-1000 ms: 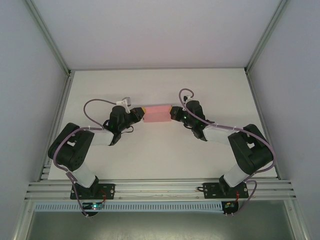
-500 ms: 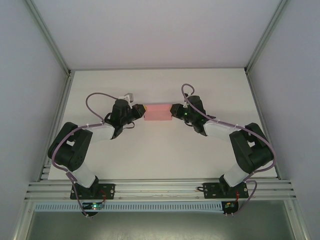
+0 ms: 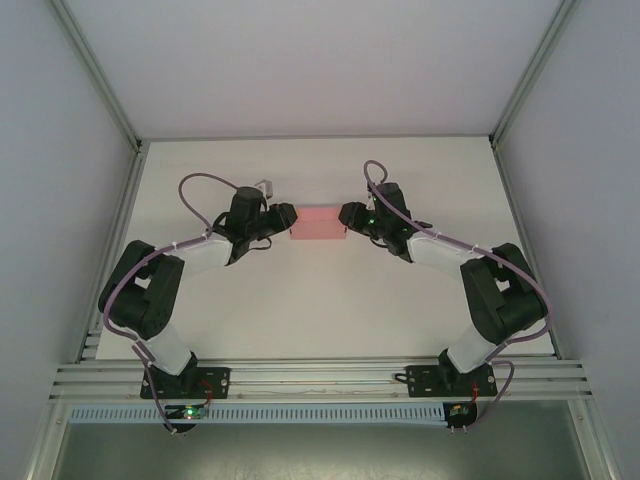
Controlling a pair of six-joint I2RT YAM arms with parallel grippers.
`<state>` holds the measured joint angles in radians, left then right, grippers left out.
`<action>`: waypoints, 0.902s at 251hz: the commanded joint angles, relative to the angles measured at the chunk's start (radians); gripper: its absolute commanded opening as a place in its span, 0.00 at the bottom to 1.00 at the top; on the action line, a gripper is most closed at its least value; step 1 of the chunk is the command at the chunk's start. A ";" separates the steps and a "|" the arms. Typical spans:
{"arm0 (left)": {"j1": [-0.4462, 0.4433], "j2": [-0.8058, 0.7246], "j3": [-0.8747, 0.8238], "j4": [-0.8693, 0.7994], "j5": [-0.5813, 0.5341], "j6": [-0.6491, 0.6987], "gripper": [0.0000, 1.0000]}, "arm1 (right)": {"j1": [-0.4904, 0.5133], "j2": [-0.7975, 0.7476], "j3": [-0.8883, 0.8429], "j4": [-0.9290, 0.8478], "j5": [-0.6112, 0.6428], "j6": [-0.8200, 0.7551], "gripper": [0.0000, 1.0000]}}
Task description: Assemble paper box
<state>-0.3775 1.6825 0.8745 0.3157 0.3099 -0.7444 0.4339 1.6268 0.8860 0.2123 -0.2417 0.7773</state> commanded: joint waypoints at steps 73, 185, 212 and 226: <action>-0.015 0.021 0.077 -0.356 0.017 0.100 0.54 | 0.011 -0.014 0.050 -0.093 -0.006 -0.044 0.43; -0.009 -0.019 0.144 -0.365 0.039 0.149 1.00 | 0.016 -0.048 0.067 -0.124 0.042 -0.099 0.62; -0.007 -0.034 0.150 -0.367 0.045 0.154 1.00 | 0.018 -0.062 0.064 -0.123 0.053 -0.110 0.64; -0.007 -0.043 0.151 -0.365 0.052 0.157 1.00 | 0.021 -0.072 0.064 -0.123 0.060 -0.123 0.65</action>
<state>-0.3786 1.6806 0.9958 -0.0051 0.3386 -0.6235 0.4366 1.5982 0.9340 0.1051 -0.2020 0.6952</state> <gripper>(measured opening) 0.998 0.642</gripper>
